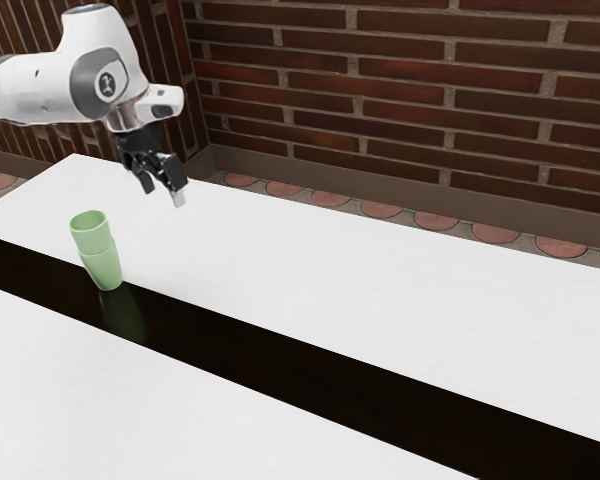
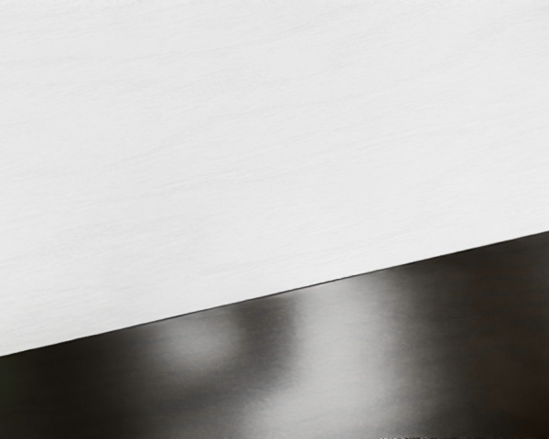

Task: Place the right cup onto the left cup

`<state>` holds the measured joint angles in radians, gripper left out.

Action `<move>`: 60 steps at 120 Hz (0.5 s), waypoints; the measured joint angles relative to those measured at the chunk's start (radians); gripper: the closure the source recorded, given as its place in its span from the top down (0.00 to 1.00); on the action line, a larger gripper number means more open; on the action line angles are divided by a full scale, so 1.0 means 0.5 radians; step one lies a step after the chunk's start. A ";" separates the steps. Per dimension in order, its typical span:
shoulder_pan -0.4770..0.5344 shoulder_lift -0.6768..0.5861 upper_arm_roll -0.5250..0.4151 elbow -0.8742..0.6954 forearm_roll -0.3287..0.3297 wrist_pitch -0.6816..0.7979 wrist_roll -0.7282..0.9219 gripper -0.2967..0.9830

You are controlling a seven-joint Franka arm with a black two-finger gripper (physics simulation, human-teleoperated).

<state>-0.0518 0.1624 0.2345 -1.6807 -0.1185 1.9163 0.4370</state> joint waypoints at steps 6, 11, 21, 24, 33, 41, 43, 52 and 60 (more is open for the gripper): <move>-0.013 -0.057 -0.008 0.003 0.008 -0.032 0.000 0.76; -0.017 -0.101 -0.022 0.009 0.021 -0.059 0.000 0.76; -0.027 -0.173 -0.045 0.032 0.041 -0.124 0.000 0.77; -0.028 -0.192 -0.053 0.036 0.045 -0.142 -0.001 0.77; -0.026 -0.241 -0.083 0.048 0.051 -0.187 -0.002 0.77; -0.034 -0.256 -0.095 0.084 0.055 -0.231 -0.009 0.77; -0.037 -0.258 -0.097 0.091 0.055 -0.241 -0.010 0.77; -0.047 -0.267 -0.108 0.105 0.057 -0.275 -0.018 0.77; -0.057 -0.279 -0.112 0.108 0.058 -0.295 -0.024 0.77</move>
<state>-0.0804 0.0227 0.1787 -1.6269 -0.0897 1.7687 0.4250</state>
